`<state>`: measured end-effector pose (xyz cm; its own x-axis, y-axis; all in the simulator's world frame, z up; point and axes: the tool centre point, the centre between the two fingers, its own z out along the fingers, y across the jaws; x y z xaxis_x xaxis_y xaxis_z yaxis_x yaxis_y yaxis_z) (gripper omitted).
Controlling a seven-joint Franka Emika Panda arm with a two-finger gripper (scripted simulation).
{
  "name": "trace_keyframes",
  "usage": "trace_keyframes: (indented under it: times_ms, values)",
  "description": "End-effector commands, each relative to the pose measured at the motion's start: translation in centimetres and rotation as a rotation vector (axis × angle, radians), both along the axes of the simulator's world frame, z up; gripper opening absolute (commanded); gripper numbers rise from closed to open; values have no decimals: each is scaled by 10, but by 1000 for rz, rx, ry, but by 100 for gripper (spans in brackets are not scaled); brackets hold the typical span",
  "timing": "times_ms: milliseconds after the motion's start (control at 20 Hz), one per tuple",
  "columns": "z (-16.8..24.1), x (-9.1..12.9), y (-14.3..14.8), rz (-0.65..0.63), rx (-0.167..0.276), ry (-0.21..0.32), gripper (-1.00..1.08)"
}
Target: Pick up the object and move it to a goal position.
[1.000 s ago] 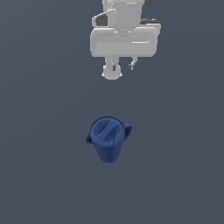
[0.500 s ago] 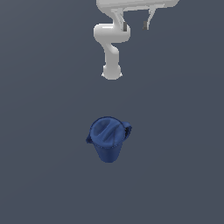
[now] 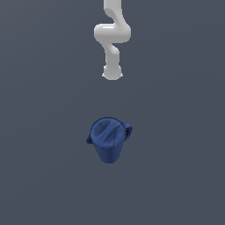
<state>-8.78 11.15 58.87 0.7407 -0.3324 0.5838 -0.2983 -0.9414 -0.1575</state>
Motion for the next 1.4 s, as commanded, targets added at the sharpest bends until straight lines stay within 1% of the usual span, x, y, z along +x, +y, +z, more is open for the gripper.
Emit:
trace_keyframes:
  times_ms: [0, 200, 350, 650, 850, 1000, 1200, 1350]
  values:
    - [11, -3, 16, -37, -3, -46, 28]
    - [19, -4, 42, -93, -16, -108, 28]
    - [17, -1, 61, -134, -29, -147, 28]
    - [-7, 13, 96, -217, -62, -203, 28]
    - [-39, 30, 112, -274, -88, -225, 28]
    - [-70, 46, 119, -320, -108, -233, 28]
    - [-120, 69, 119, -385, -137, -233, 28]
    - [-164, 87, 111, -437, -158, -225, 28]
